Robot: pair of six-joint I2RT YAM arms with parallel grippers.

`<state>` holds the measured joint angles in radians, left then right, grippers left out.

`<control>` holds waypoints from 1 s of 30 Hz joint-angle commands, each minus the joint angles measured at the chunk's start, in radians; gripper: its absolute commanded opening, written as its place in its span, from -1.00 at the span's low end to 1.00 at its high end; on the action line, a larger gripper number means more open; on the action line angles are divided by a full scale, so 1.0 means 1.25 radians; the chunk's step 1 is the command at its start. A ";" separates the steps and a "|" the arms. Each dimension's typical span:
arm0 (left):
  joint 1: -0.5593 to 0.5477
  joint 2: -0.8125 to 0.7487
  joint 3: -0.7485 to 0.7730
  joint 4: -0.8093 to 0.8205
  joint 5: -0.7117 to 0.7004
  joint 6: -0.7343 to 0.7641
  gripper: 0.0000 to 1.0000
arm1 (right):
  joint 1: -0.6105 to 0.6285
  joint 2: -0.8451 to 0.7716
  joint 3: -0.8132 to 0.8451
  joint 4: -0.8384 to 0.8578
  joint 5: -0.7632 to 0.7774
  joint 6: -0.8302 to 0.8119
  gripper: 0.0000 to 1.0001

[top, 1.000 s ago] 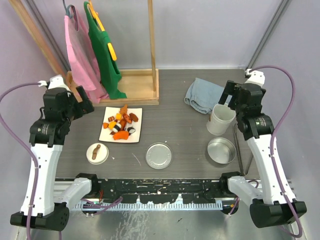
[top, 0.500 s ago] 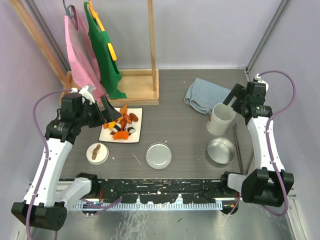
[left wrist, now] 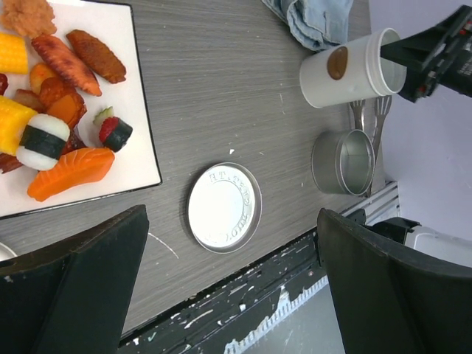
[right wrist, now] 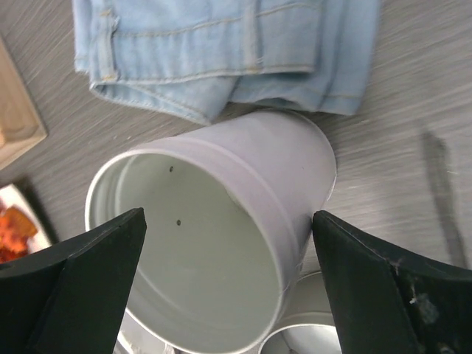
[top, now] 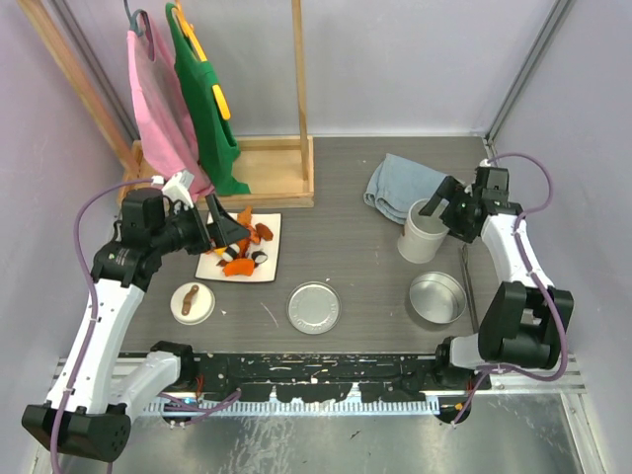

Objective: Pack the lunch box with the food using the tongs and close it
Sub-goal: Move the packing box to the center of the board.

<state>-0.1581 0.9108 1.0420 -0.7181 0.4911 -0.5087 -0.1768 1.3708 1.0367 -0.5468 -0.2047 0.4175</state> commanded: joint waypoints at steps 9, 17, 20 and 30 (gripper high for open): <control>-0.005 -0.008 -0.008 0.074 0.046 -0.014 0.96 | 0.148 0.085 0.035 0.105 -0.240 0.008 1.00; -0.004 -0.030 -0.019 0.053 0.042 -0.004 0.96 | 0.156 -0.028 0.065 0.006 0.090 0.010 1.00; -0.004 -0.039 -0.030 0.059 0.038 0.000 0.96 | 0.156 -0.143 0.007 -0.034 0.265 0.047 1.00; -0.005 -0.006 -0.040 0.093 0.067 -0.012 0.96 | 0.157 -0.373 -0.194 -0.167 0.034 0.188 1.00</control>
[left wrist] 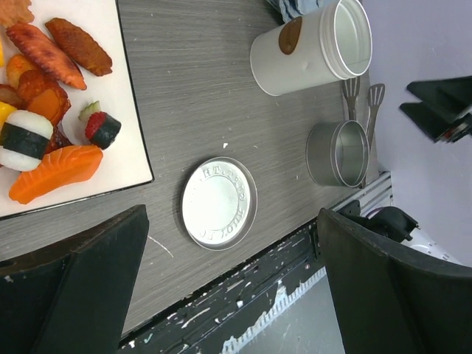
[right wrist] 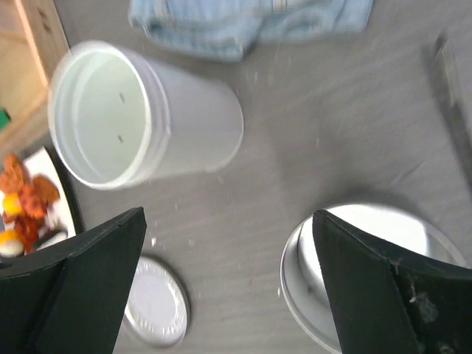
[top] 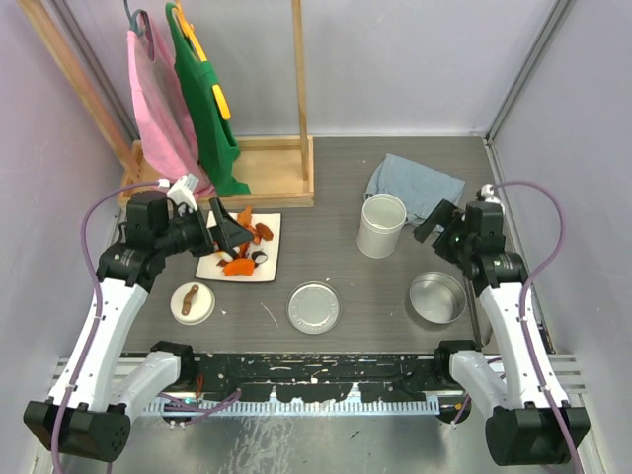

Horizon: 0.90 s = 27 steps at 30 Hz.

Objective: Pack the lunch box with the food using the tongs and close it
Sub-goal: Move the packing box to the center of the board.

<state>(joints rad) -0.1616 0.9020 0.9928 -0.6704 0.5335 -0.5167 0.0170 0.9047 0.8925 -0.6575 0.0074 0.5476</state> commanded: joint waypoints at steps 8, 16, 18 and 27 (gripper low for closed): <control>-0.002 -0.003 -0.025 0.061 0.031 -0.007 0.96 | 0.041 0.051 -0.233 0.058 -0.385 0.113 0.98; -0.002 0.001 -0.023 0.064 0.023 -0.016 0.96 | 0.196 0.146 -0.112 0.185 -0.418 0.125 1.00; -0.002 -0.002 -0.022 0.048 0.016 -0.011 0.96 | 0.197 0.134 -0.040 0.074 -0.275 0.071 1.00; -0.002 -0.013 -0.039 0.037 -0.006 0.005 0.96 | 0.003 0.061 0.004 -0.147 0.356 0.082 1.00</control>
<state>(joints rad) -0.1619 0.8967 0.9447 -0.6445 0.5301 -0.5312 0.2161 0.9710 0.9100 -0.7273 0.1741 0.6529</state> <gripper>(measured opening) 0.981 0.998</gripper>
